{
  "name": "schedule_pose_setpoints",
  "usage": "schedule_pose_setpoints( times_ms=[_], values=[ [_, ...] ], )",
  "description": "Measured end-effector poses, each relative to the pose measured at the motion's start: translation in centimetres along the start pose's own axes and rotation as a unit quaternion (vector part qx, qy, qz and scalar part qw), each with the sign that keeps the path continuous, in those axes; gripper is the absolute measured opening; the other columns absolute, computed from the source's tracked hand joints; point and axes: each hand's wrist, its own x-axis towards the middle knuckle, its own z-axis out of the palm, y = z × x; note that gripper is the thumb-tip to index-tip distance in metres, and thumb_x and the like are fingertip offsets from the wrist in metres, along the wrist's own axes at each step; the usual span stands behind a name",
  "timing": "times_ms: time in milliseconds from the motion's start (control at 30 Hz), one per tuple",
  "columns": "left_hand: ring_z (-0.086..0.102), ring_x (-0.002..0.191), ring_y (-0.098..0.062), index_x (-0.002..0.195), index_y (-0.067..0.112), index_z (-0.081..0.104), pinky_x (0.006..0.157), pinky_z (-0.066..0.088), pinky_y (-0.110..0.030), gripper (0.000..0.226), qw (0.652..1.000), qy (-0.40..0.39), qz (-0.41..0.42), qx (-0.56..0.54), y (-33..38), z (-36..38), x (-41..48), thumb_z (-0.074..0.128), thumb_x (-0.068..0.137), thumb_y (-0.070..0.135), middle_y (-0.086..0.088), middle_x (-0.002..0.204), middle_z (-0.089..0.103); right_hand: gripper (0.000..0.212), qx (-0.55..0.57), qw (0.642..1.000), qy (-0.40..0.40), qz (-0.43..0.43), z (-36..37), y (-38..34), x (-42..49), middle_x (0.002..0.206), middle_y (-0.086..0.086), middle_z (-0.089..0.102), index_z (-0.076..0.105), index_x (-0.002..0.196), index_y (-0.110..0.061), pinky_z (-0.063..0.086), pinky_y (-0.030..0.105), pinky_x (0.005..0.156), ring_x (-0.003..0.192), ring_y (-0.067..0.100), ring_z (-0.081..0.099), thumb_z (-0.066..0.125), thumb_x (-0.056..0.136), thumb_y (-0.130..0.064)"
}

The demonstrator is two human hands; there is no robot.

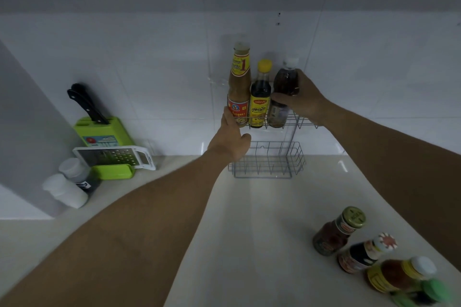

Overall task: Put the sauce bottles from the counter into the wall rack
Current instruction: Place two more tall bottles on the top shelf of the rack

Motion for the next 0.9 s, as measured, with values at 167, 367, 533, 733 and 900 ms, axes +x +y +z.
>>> schedule_pose_setpoints(
  times_ms=[167, 367, 533, 733, 900],
  values=[
    [0.038, 0.144, -0.028, 0.159, 0.018, -0.016, 0.115, 0.041, -0.044, 0.098, 1.000, -0.004, -0.005, -0.003, 0.2, -0.1, 0.0, 0.059, 0.096, 0.023, -0.002, 0.167, 0.014, 0.071, -0.003, 0.999, -0.037, 0.009, 0.0, 0.5, 0.2, 0.133, 0.007, 0.056, 0.041, 0.143, -0.019, 0.054, 0.038, 0.096, 0.117, 0.021, 0.058, 0.074, 0.081, -0.004],
    [0.033, 0.148, -0.028, 0.159, 0.017, -0.016, 0.118, 0.037, -0.042, 0.098, 1.000, -0.006, -0.014, 0.001, 0.5, 0.0, -0.1, 0.059, 0.097, 0.024, -0.002, 0.167, 0.013, 0.066, 0.008, 0.999, -0.033, 0.019, 0.1, 0.8, 0.0, 0.130, 0.006, 0.060, 0.048, 0.139, -0.021, 0.055, 0.043, 0.095, 0.115, 0.024, 0.060, 0.076, 0.079, -0.011],
    [0.033, 0.148, -0.028, 0.159, 0.018, -0.017, 0.117, 0.037, -0.041, 0.098, 1.000, -0.006, -0.018, 0.002, 0.5, 0.0, 0.0, 0.058, 0.097, 0.025, -0.001, 0.168, 0.012, 0.059, 0.004, 0.998, -0.057, 0.003, -0.3, 0.9, -0.2, 0.127, 0.006, 0.061, 0.053, 0.132, -0.020, 0.055, 0.045, 0.095, 0.117, 0.024, 0.060, 0.076, 0.080, -0.007],
    [0.032, 0.148, -0.028, 0.159, 0.016, -0.017, 0.117, 0.035, -0.039, 0.097, 1.000, -0.013, -0.020, 0.006, 0.5, -0.2, -0.2, 0.058, 0.097, 0.024, -0.003, 0.168, 0.011, 0.060, 0.002, 0.998, -0.055, 0.005, 0.3, 0.7, -0.3, 0.123, 0.003, 0.062, 0.049, 0.137, -0.018, 0.053, 0.034, 0.091, 0.112, 0.020, 0.059, 0.073, 0.083, -0.007],
    [0.033, 0.148, -0.029, 0.159, 0.016, -0.018, 0.118, 0.037, -0.042, 0.097, 1.000, -0.015, -0.018, 0.011, 0.6, -0.3, -0.3, 0.057, 0.097, 0.023, -0.003, 0.169, 0.010, 0.057, 0.004, 0.999, -0.043, -0.010, 0.2, 0.8, -0.5, 0.114, -0.006, 0.061, 0.048, 0.136, -0.018, 0.053, 0.037, 0.090, 0.102, 0.009, 0.059, 0.073, 0.086, -0.009]
  ],
)
